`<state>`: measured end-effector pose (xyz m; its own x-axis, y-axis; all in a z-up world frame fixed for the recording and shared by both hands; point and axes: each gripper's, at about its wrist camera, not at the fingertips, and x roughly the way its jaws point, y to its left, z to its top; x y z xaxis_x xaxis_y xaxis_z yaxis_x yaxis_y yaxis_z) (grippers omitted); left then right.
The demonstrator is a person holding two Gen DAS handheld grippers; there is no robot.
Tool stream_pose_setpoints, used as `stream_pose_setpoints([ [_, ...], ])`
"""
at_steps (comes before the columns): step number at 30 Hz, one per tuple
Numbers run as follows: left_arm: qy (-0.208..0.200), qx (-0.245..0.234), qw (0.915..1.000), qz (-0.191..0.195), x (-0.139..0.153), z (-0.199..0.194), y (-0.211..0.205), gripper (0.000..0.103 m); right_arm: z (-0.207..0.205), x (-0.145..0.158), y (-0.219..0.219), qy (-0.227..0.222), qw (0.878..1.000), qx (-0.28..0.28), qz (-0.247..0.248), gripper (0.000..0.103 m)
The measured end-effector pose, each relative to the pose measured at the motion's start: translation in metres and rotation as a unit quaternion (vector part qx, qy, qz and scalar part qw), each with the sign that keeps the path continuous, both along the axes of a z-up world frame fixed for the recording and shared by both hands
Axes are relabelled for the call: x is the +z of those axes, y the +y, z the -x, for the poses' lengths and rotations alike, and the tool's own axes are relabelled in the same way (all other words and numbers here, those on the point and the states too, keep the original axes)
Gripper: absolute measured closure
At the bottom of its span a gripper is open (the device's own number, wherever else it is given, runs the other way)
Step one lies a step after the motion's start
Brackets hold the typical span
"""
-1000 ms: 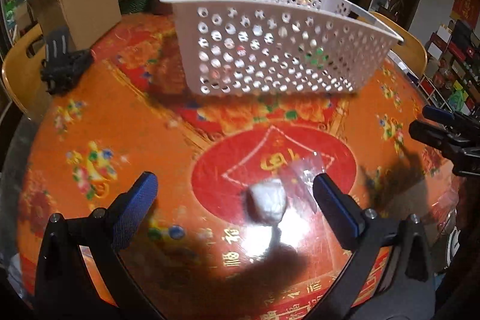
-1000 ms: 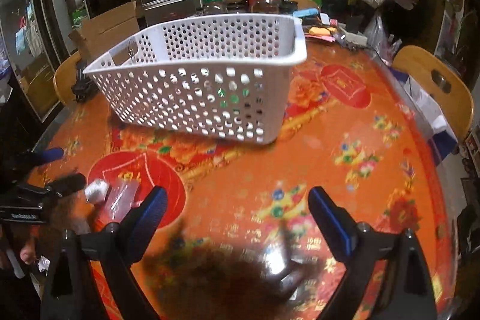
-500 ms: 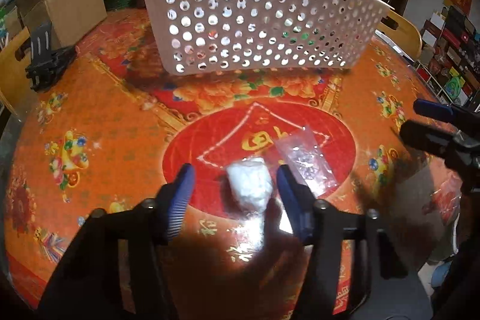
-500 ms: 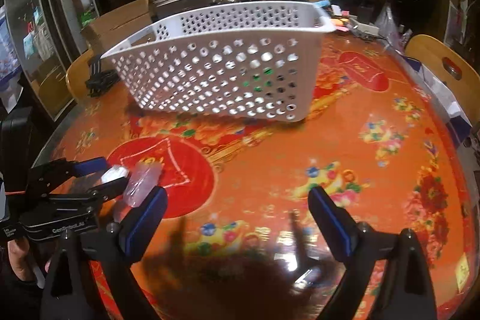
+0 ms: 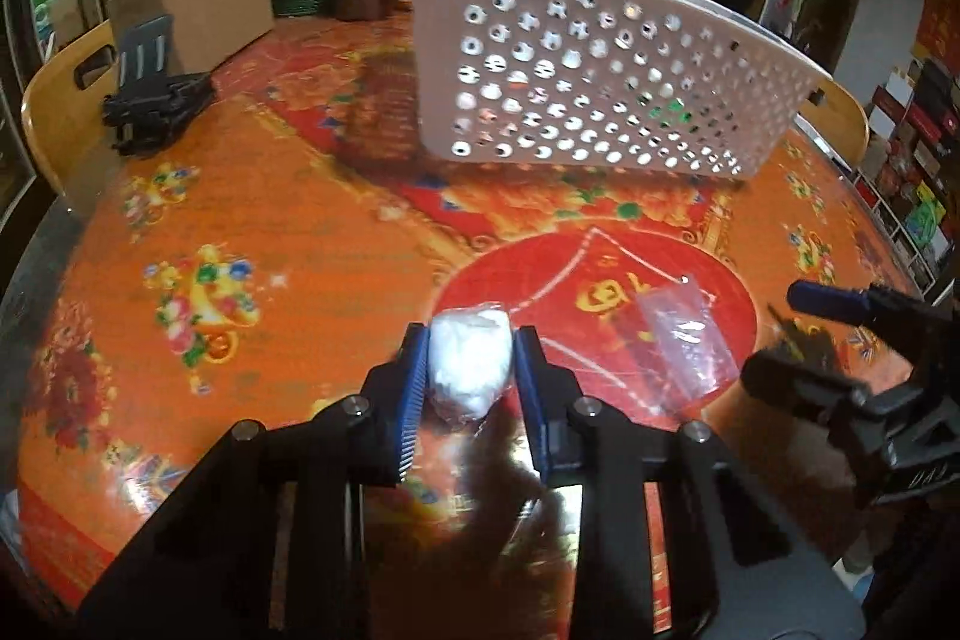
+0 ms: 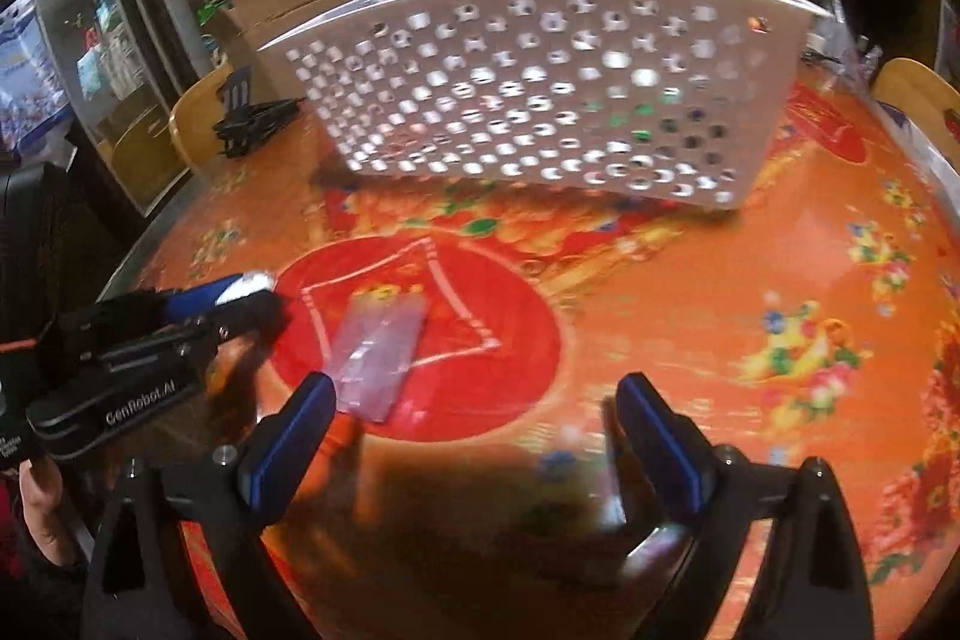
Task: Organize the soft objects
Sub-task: 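Grasp the clear plastic bag with the right tool while the left tool holds the white item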
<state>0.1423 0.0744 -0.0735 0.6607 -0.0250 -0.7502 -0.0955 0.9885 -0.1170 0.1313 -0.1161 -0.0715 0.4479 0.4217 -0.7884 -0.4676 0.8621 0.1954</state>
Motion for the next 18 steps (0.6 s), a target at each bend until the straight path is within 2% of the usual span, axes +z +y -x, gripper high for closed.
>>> stream_pose_setpoints([
  [4, -0.003, 0.007, 1.0, 0.006, 0.0, 0.003, 0.009, 0.076, 0.003, -0.002, 0.019, 0.0, 1.0, 0.021, -0.007, 0.009],
  [7, -0.004, 0.009, 0.9999, 0.011, -0.002, 0.004, 0.012, 0.076, 0.006, -0.002, 0.031, -0.006, 0.999, 0.032, -0.002, 0.016],
  [11, -0.006, 0.009, 0.9999, 0.013, -0.001, 0.006, 0.013, 0.076, 0.007, -0.005, 0.047, -0.007, 0.999, 0.044, 0.019, 0.033],
  [16, -0.006, 0.009, 0.9999, 0.012, -0.002, 0.007, 0.013, 0.076, 0.008, -0.006, 0.054, -0.016, 0.998, 0.043, 0.037, 0.049],
  [18, -0.004, 0.008, 0.9999, 0.014, -0.003, 0.006, 0.013, 0.076, 0.008, -0.006, 0.055, -0.022, 0.998, 0.041, 0.047, 0.061],
])
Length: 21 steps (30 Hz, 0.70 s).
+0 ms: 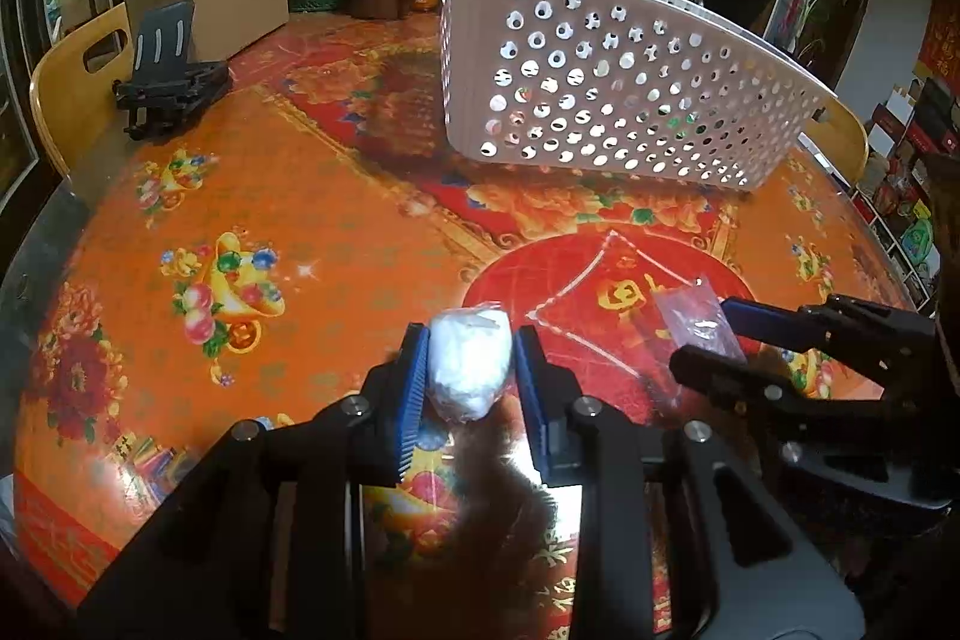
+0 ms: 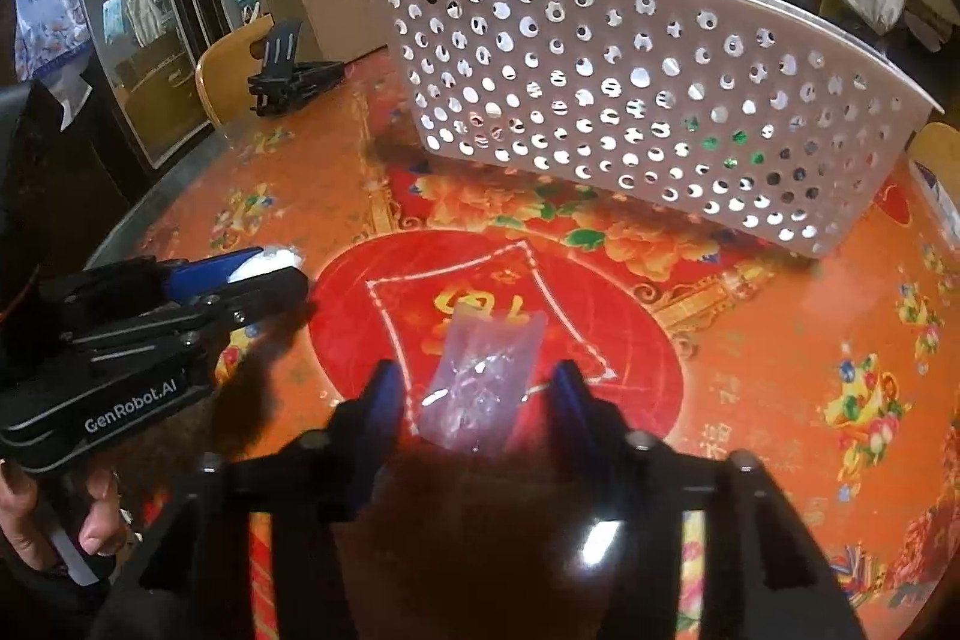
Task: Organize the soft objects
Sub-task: 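Grasp the clear plastic bag with the right tool while the left tool holds the white item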
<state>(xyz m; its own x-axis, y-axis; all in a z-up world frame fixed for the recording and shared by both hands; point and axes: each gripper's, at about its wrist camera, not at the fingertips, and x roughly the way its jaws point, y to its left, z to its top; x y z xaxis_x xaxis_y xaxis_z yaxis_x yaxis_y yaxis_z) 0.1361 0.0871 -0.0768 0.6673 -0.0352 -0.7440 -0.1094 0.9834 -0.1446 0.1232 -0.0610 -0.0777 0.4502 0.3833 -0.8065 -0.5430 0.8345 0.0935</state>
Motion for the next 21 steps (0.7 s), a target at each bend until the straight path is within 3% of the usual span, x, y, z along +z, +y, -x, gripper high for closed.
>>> stream_pose_setpoints([
  [3, 0.002, -0.002, 1.0, -0.001, -0.001, -0.001, -0.002, 0.076, 0.0, -0.001, 0.003, -0.006, 1.0, -0.001, 0.006, 0.07],
  [21, 0.001, -0.018, 0.9997, -0.017, 0.007, -0.001, -0.02, 0.076, 0.005, 0.024, -0.057, -0.046, 0.998, -0.03, -0.017, 0.072],
])
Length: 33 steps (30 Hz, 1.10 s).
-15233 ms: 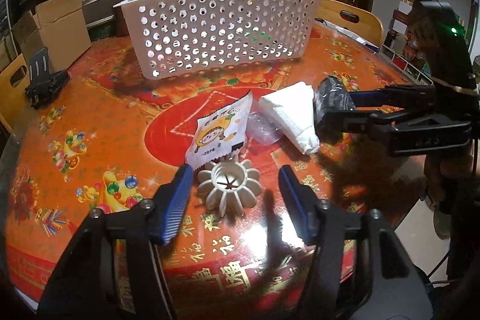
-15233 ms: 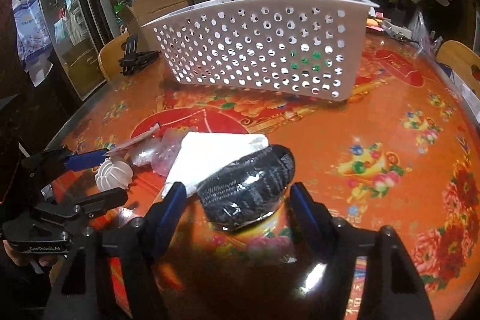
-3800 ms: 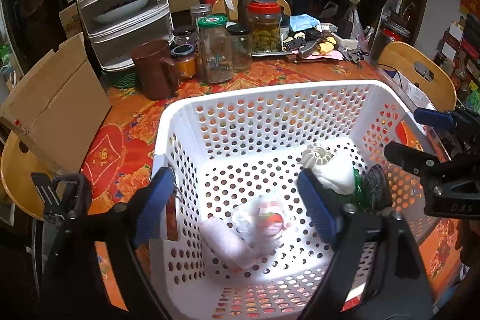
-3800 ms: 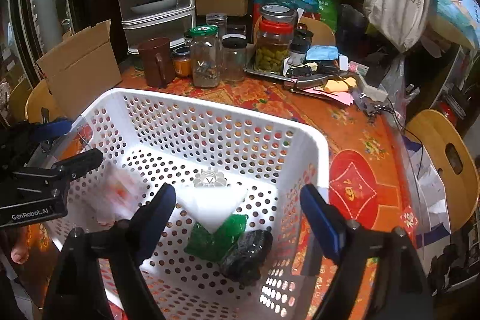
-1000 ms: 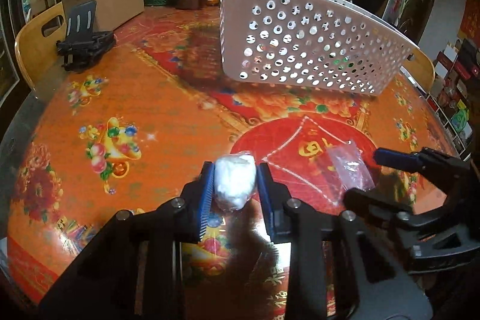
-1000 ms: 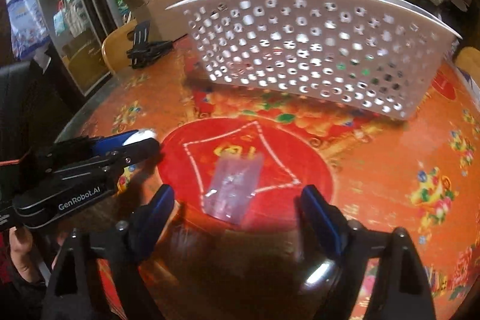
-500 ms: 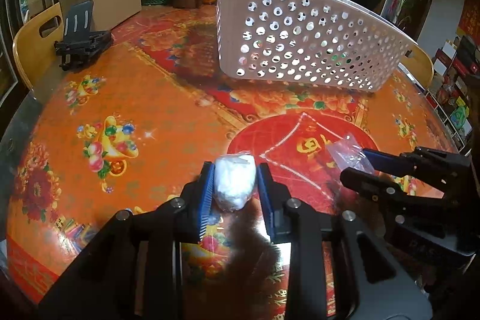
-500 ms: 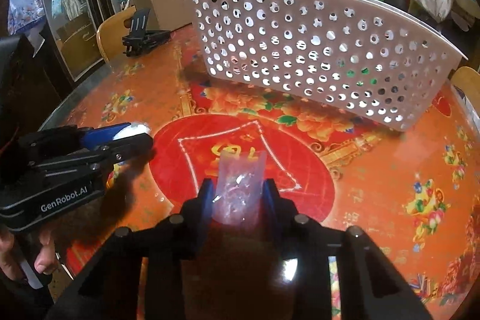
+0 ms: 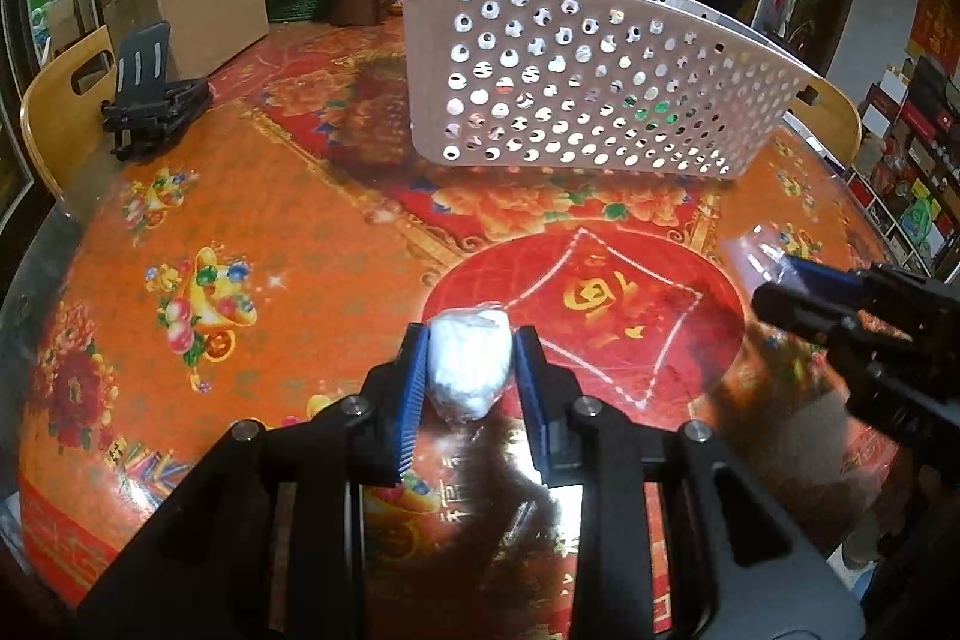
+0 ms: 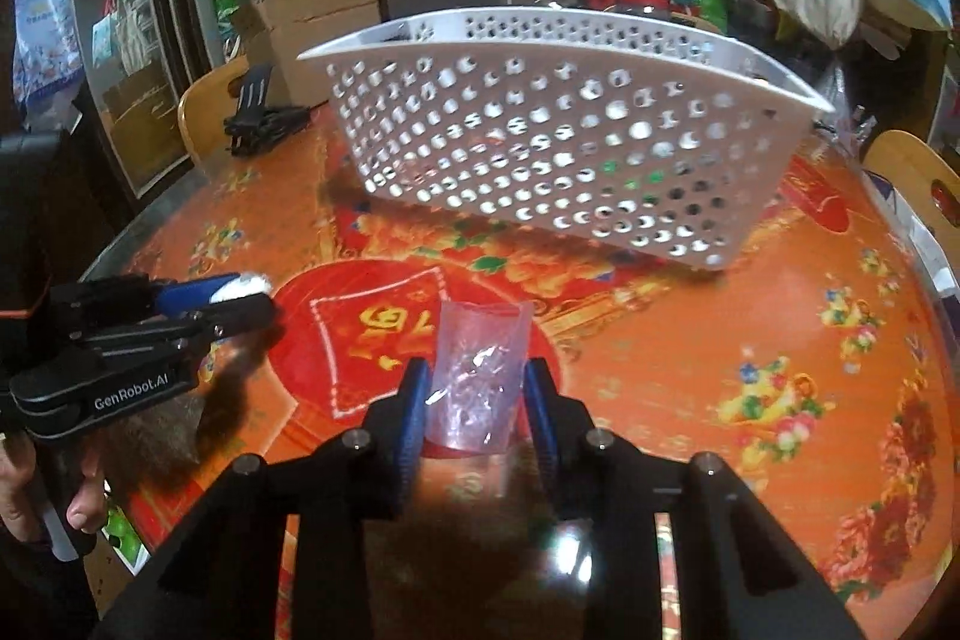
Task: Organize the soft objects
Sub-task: 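Grasp the clear plastic bag with the right tool while the left tool holds the white item, then drop the clear bag from the right tool while the left tool drops the white item into the basket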
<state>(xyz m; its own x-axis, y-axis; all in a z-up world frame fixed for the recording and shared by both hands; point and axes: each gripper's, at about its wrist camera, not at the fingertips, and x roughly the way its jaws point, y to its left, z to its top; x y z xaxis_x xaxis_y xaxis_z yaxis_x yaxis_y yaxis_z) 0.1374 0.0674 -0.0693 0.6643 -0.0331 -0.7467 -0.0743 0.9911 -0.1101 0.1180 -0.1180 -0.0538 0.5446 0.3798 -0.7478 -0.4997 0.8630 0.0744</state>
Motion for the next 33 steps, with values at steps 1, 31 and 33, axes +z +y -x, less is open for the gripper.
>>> stream_pose_setpoints([
  [1, -0.001, -0.001, 1.0, -0.002, 0.002, 0.0, -0.002, 0.076, 0.0, 0.002, -0.002, -0.001, 1.0, -0.002, -0.001, 0.072],
  [31, -0.092, -0.022, 0.9955, 0.003, 0.167, -0.065, 0.009, 0.076, -0.08, 0.142, -0.046, -0.066, 0.997, -0.017, -0.026, 0.072],
  [33, -0.088, -0.022, 0.9958, 0.009, 0.175, -0.082, 0.01, 0.076, -0.095, 0.145, -0.044, -0.064, 0.997, -0.021, -0.024, 0.072],
])
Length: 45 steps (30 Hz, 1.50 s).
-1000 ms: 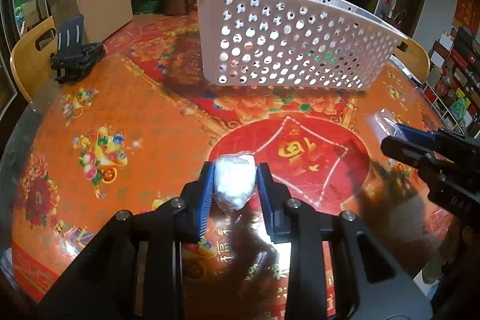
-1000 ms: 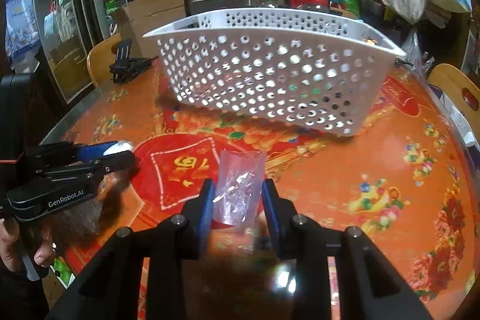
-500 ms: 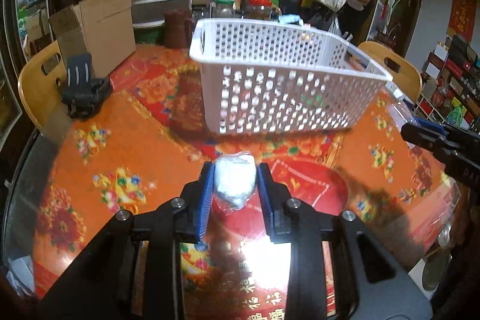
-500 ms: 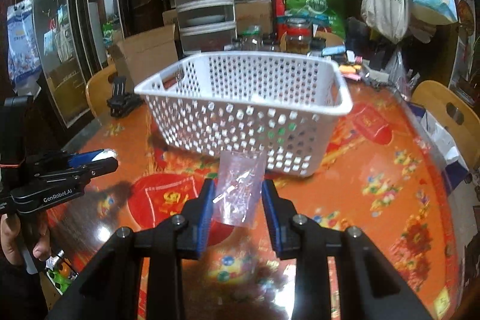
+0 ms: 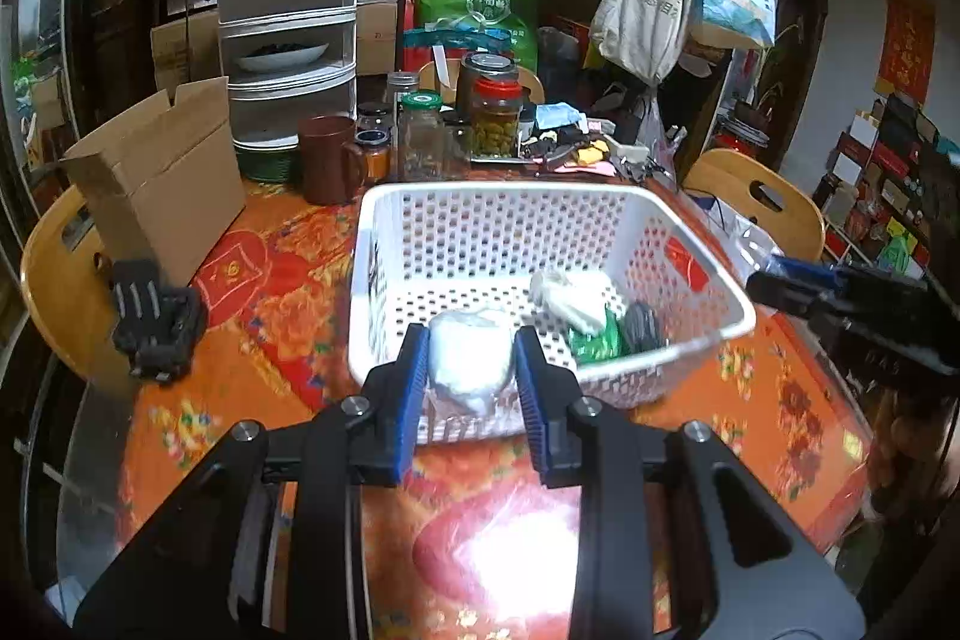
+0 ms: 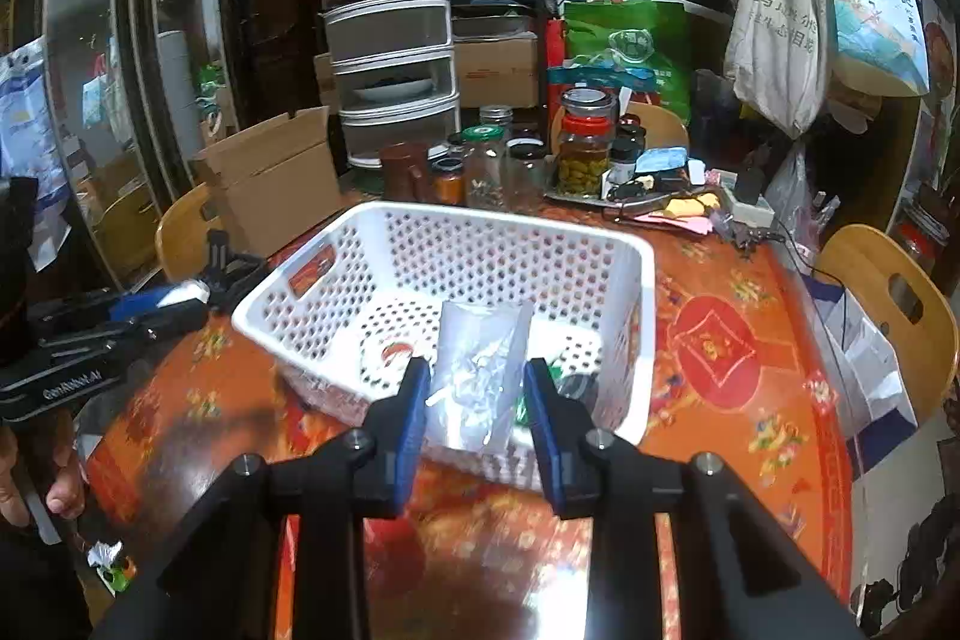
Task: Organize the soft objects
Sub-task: 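Drop the clear bag from the right tool while the left tool drops the white item into the basket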
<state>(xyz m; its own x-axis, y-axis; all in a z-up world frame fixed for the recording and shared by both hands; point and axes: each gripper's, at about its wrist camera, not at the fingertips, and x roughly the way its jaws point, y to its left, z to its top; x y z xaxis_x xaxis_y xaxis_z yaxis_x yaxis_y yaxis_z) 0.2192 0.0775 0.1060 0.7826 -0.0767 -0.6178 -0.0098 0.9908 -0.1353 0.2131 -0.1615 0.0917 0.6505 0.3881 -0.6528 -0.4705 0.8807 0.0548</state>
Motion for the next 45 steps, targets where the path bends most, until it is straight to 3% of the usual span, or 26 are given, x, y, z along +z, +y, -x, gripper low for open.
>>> stream_pose_setpoints([
  [7, 0.03, -0.002, 0.9995, -0.01, 0.005, -0.069, -0.004, 0.076, -0.048, -0.01, 0.013, 0.026, 0.999, -0.007, 0.027, 0.072],
  [18, 0.114, 0.012, 0.9925, -0.041, -0.048, -0.171, -0.004, 0.076, -0.119, -0.057, 0.031, 0.078, 0.994, -0.023, 0.078, 0.072],
  [24, 0.142, 0.022, 0.9883, -0.05, -0.076, -0.191, 0.006, 0.076, -0.137, -0.072, 0.035, 0.092, 0.991, -0.026, 0.091, 0.072],
  [33, 0.153, 0.013, 0.9868, -0.05, -0.09, -0.194, 0.005, 0.076, -0.149, -0.086, 0.033, 0.1, 0.99, -0.038, 0.093, 0.071],
  [35, 0.154, 0.01, 0.9866, -0.054, -0.091, -0.194, 0.002, 0.068, -0.149, -0.086, 0.032, 0.1, 0.99, -0.038, 0.088, 0.069],
  [36, 0.152, 0.009, 0.9868, -0.054, -0.091, -0.193, 0.001, 0.064, -0.149, -0.085, 0.033, 0.098, 0.991, -0.039, 0.087, 0.061],
  [38, 0.143, 0.008, 0.9882, -0.054, -0.089, -0.191, 0.0, 0.043, -0.147, -0.083, 0.031, 0.093, 0.992, -0.037, 0.083, 0.049],
  [42, 0.132, 0.005, 0.9901, -0.047, -0.081, -0.185, -0.001, 0.032, -0.144, -0.078, 0.028, 0.085, 0.993, -0.037, 0.076, 0.028],
  [44, 0.121, 0.008, 0.991, -0.057, -0.075, -0.179, -0.003, 0.019, -0.141, -0.075, 0.027, 0.08, 0.993, -0.036, 0.074, 0.024],
  [45, 0.113, 0.008, 0.9918, -0.06, -0.071, -0.175, -0.005, 0.016, -0.139, -0.073, 0.026, 0.077, 0.994, -0.037, 0.074, 0.015],
])
